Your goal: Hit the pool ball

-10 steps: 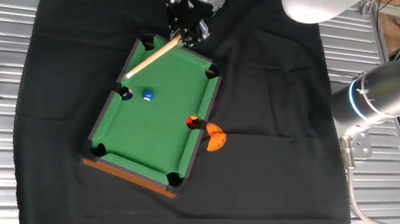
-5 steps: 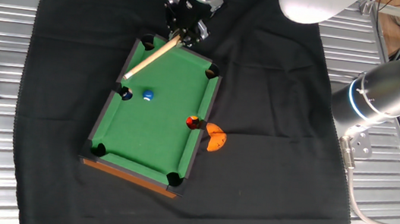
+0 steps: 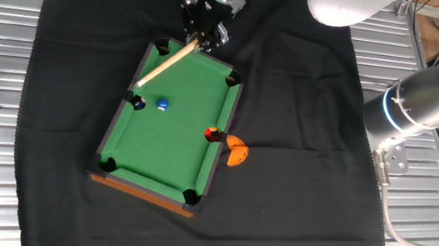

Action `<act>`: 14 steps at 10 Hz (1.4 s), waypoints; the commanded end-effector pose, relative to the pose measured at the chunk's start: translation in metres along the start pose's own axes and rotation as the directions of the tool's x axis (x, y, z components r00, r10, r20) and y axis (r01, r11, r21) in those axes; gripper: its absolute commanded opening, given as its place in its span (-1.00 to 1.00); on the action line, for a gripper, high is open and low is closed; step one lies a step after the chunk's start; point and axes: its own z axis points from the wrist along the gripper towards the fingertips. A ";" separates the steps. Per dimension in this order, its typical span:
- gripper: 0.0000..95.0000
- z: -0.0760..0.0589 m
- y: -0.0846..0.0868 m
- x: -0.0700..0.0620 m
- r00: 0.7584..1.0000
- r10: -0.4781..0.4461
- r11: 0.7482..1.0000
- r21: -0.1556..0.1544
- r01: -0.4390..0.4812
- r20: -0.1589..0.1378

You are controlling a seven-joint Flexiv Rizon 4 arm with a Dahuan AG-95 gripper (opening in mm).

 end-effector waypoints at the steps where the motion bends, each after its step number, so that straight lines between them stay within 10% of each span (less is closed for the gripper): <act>1: -1.00 0.000 0.000 0.000 1.000 -0.004 1.000 0.002 0.004 -0.002; 14: -0.60 0.001 0.000 -0.001 1.000 -0.020 1.000 0.005 0.020 -0.001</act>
